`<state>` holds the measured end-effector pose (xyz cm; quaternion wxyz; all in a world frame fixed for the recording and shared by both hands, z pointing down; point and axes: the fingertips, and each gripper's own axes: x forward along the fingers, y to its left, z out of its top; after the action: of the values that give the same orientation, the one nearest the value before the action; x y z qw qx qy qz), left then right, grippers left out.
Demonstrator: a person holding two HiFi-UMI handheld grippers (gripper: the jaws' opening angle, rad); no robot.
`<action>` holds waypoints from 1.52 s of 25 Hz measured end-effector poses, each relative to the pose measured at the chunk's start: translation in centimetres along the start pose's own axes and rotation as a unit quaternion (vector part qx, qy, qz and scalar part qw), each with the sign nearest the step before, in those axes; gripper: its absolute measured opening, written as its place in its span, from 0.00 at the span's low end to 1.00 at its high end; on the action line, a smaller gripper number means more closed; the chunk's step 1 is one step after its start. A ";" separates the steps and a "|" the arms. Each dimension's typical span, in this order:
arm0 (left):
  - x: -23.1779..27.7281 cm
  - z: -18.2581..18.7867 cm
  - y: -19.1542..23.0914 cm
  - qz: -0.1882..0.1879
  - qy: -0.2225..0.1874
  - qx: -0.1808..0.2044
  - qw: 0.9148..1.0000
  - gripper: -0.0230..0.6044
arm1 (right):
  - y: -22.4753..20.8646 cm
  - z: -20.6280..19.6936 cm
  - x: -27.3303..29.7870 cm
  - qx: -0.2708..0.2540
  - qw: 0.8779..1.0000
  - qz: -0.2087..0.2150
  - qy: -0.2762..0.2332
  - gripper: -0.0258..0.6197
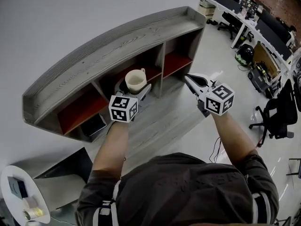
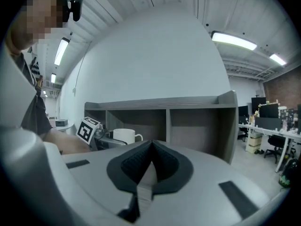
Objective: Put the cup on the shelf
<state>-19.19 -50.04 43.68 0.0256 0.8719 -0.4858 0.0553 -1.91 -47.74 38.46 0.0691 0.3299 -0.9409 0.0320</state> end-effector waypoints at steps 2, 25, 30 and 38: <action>0.4 -0.3 1.4 0.019 0.006 0.003 1.000 0.72 | 0.2 -0.2 0.9 0.000 1.000 0.006 0.004 0.03; 4.1 -3.4 8.5 0.120 0.110 0.008 0.987 0.72 | 0.4 -1.5 3.7 0.015 1.000 0.019 0.015 0.03; 4.1 -3.4 8.4 0.121 0.109 0.013 0.987 0.72 | 0.4 -1.2 3.4 0.014 1.000 0.018 0.012 0.03; 2.9 -1.9 8.2 0.150 0.063 0.023 0.986 0.73 | 0.7 -1.0 2.8 0.012 1.000 0.018 0.012 0.03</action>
<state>-24.78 -56.67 45.82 0.0281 0.7842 -0.6073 0.1246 -4.40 -48.87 39.84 0.0753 0.3129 -0.9456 0.0486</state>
